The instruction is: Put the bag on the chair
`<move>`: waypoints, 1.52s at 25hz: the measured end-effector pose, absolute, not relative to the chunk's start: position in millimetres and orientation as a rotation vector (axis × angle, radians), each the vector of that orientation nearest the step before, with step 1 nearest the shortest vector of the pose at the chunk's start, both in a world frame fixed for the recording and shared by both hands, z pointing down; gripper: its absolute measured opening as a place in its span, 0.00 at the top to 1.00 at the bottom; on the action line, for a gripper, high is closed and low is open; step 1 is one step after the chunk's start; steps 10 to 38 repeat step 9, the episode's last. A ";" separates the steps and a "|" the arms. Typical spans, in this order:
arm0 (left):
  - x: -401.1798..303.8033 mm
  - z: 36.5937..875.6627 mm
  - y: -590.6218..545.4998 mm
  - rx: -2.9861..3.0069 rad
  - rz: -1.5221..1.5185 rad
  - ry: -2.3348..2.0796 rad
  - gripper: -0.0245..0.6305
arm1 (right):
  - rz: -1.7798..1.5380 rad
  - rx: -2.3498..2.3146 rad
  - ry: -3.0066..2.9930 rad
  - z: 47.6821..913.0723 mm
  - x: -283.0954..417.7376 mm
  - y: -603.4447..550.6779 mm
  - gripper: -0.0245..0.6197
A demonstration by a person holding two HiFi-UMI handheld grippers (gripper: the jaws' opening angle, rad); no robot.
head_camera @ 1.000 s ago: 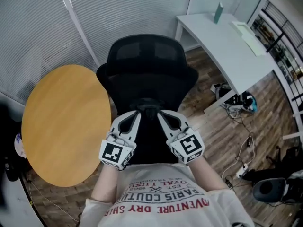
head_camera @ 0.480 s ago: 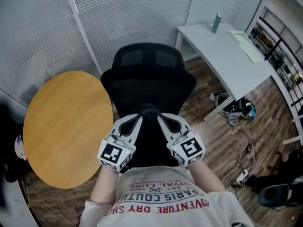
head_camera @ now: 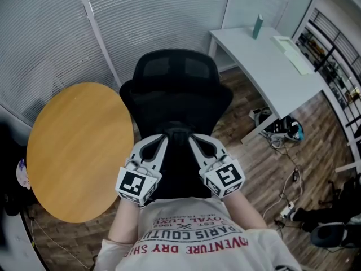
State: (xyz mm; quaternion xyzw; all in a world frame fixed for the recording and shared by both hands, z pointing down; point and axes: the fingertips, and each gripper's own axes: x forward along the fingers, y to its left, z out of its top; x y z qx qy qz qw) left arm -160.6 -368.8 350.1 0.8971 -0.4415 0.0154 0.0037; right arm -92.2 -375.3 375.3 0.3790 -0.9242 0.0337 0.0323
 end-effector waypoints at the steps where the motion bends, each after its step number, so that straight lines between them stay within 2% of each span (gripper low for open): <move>1: -160.2 351.4 -368.7 2.820 0.054 -1.384 0.92 | 0.097 1.169 -2.841 375.9 -91.2 -375.1 0.92; 38: -160.3 358.7 -362.9 2.814 0.105 -1.389 0.91 | 0.070 1.190 -2.827 379.7 -90.7 -368.5 0.92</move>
